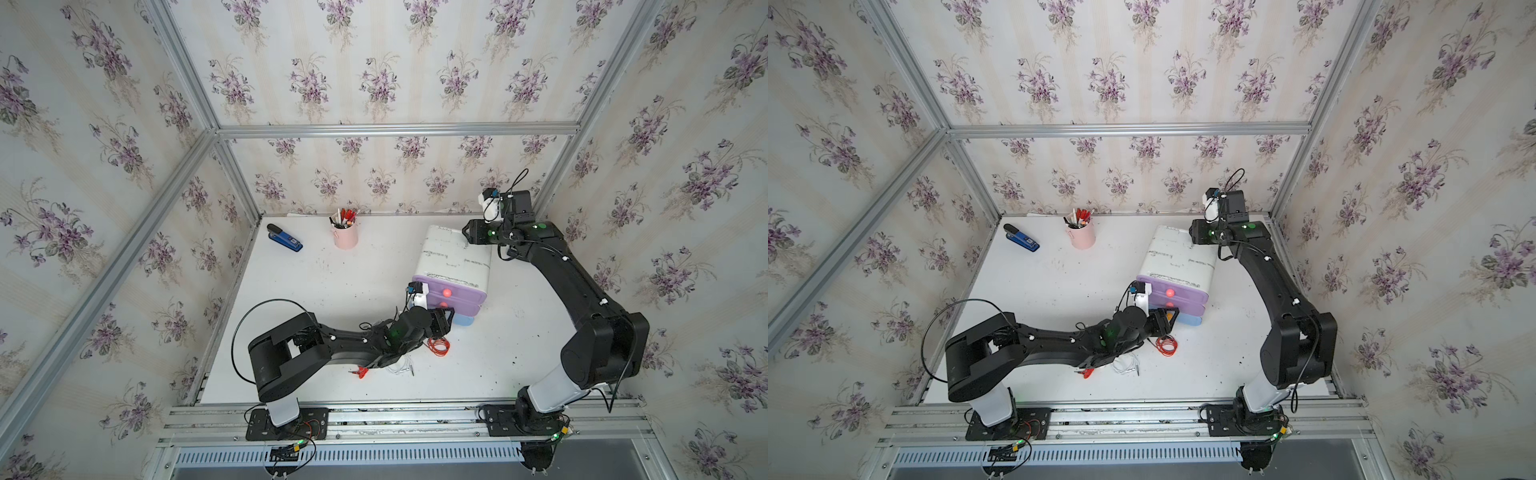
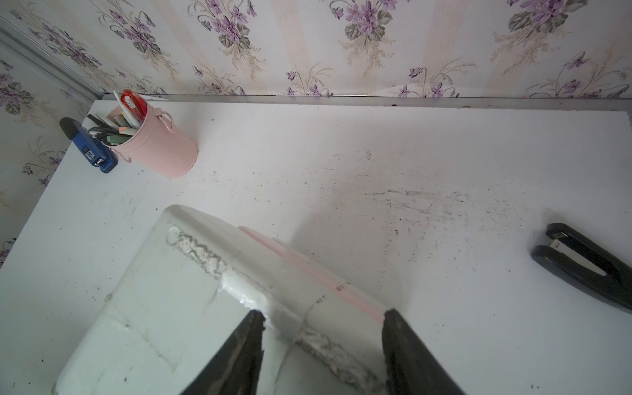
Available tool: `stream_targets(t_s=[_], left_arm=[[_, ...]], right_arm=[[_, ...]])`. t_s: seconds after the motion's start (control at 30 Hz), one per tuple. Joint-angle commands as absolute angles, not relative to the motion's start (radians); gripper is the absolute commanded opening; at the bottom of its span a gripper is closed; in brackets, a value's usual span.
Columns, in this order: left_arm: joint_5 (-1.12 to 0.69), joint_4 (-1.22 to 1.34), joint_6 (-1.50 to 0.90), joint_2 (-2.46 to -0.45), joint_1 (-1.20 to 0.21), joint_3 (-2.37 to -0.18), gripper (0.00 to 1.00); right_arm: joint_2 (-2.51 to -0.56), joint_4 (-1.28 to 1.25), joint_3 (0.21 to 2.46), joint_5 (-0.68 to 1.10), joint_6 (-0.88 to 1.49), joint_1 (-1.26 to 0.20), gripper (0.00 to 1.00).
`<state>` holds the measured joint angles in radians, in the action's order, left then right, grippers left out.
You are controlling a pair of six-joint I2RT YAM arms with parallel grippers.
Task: Place the wired earphones into the drawer by color
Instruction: Open the drawer in the storage box.
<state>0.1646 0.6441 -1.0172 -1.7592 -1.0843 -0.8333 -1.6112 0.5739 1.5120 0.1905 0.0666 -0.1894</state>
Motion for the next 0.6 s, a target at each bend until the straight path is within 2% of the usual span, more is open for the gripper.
stream_targets(t_s=[0.0,0.03,0.27,0.57], left_arm=[[0.189,0.626,-1.017,-1.758,-1.075,-0.846,0.56],[0.193,0.612,-1.015,-1.757,-1.074,-0.850,0.51],[0.205,0.560,-1.008,-1.746,-1.071,-0.871,0.39],[0.195,0.479,-0.988,-1.743,-1.066,-0.899,0.16]], right_arm=[[-1.609,0.649,1.502,0.187,0.066,-0.189,0.59],[-1.607,0.647,1.500,0.187,0.066,-0.189,0.59],[-1.602,0.646,1.490,0.186,0.058,-0.189,0.59],[-1.600,0.646,1.489,0.190,0.058,-0.189,0.59]])
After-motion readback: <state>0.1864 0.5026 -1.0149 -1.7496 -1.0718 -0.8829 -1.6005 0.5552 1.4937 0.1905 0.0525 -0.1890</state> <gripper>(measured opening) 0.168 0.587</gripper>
